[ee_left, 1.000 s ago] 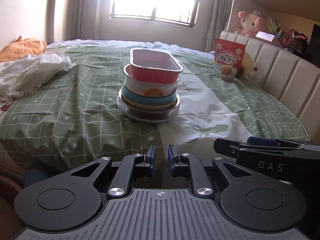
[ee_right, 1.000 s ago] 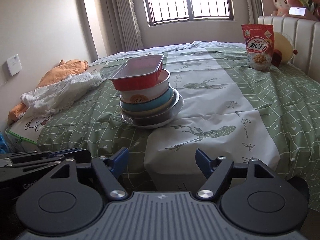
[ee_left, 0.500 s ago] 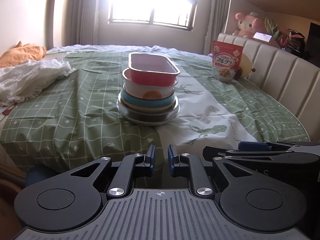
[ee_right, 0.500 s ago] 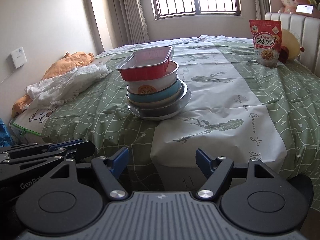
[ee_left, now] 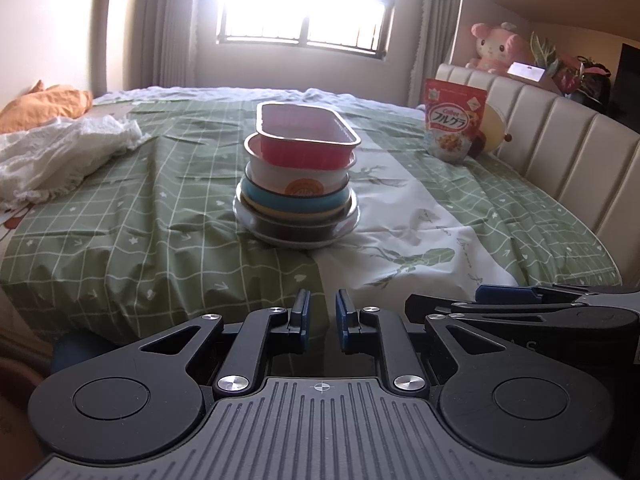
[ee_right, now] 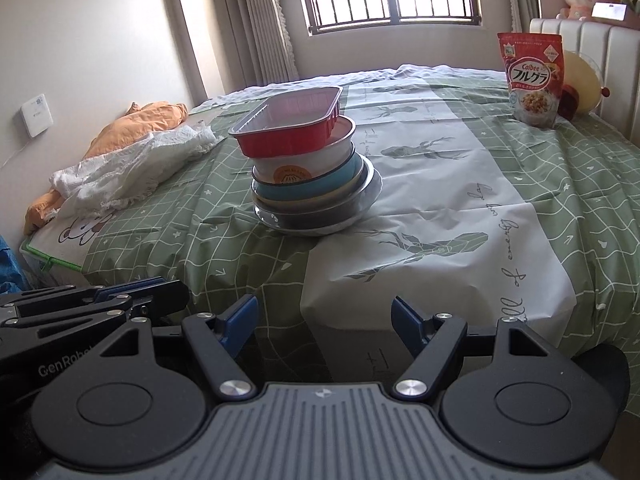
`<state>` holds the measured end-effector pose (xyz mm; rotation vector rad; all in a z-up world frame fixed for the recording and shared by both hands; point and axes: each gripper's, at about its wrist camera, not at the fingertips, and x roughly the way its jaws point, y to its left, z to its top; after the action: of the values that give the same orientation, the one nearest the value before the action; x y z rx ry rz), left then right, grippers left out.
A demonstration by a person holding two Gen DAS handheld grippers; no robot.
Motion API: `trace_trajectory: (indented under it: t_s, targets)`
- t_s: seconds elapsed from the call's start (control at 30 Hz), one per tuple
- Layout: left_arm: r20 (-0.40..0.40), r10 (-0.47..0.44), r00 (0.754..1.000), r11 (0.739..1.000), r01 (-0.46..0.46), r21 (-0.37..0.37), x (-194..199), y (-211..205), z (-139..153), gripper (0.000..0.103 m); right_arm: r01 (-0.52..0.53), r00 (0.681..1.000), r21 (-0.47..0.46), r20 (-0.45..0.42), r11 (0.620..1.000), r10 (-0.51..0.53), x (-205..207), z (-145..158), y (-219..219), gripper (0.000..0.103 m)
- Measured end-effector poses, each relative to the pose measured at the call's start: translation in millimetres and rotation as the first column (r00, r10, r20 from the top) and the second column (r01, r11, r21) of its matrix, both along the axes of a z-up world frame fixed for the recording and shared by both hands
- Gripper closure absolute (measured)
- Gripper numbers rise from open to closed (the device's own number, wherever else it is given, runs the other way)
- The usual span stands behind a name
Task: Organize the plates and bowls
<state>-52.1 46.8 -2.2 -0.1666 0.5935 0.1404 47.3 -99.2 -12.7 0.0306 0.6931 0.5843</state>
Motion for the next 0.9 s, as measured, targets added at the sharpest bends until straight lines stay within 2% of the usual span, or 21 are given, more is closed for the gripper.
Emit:
trace_trajectory:
  t_s: [0.9]
  targets:
    - [-0.003,-0.003,1.0,1.0,0.003,0.003,1.6,0.5,-1.3,0.087,-0.001,1.0,-0.003,-0.012,1.0,0.001,3.4,-4.5,0.6,0.029]
